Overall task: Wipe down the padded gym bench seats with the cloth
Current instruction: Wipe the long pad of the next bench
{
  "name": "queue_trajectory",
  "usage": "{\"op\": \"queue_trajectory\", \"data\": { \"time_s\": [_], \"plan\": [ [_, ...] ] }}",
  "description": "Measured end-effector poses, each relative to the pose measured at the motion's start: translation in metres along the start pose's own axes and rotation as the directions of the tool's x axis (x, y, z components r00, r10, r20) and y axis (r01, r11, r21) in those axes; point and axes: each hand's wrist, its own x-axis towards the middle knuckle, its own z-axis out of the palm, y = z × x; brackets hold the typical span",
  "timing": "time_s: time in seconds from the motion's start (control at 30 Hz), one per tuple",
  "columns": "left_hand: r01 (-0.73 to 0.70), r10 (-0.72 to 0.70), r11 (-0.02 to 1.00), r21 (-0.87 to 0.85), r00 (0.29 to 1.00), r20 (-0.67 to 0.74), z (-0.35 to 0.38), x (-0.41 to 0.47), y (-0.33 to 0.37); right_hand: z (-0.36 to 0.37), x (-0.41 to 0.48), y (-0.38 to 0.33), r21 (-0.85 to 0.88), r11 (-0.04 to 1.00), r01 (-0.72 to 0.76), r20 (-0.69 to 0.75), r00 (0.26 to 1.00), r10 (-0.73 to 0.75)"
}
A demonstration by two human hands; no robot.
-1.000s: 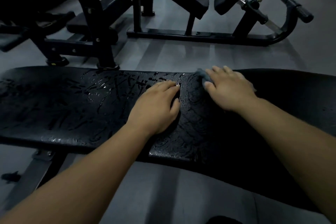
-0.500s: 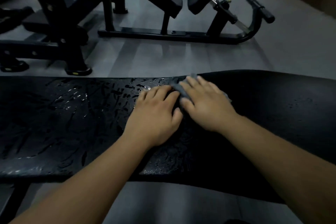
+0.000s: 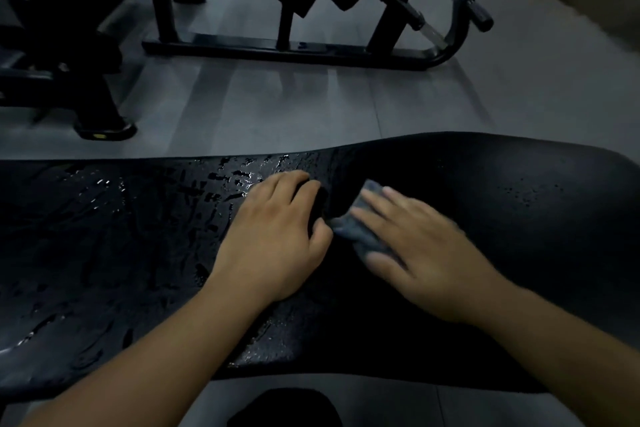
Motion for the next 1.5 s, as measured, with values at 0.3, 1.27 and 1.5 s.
{"op": "queue_trajectory", "data": {
  "time_s": [0.3, 1.27, 1.5],
  "plan": [
    [0.032, -0.033, 0.998, 0.049, 0.999, 0.016, 0.001, 0.003, 0.006, 0.001, 0.008, -0.009, -0.065, 0.997, -0.045, -0.010, 0.999, 0.044],
    [0.080, -0.079, 0.997, 0.023, 0.995, -0.060, 0.011, -0.057, 0.065, -0.004, -0.046, 0.034, -0.042, 0.983, -0.179, -0.022, 0.984, 0.178],
    [0.099, -0.098, 0.995, 0.017, 0.994, -0.053, 0.016, -0.044, 0.074, -0.001, -0.089, -0.007, -0.030, 0.997, 0.076, 0.025, 0.997, -0.075]
  ]
}}
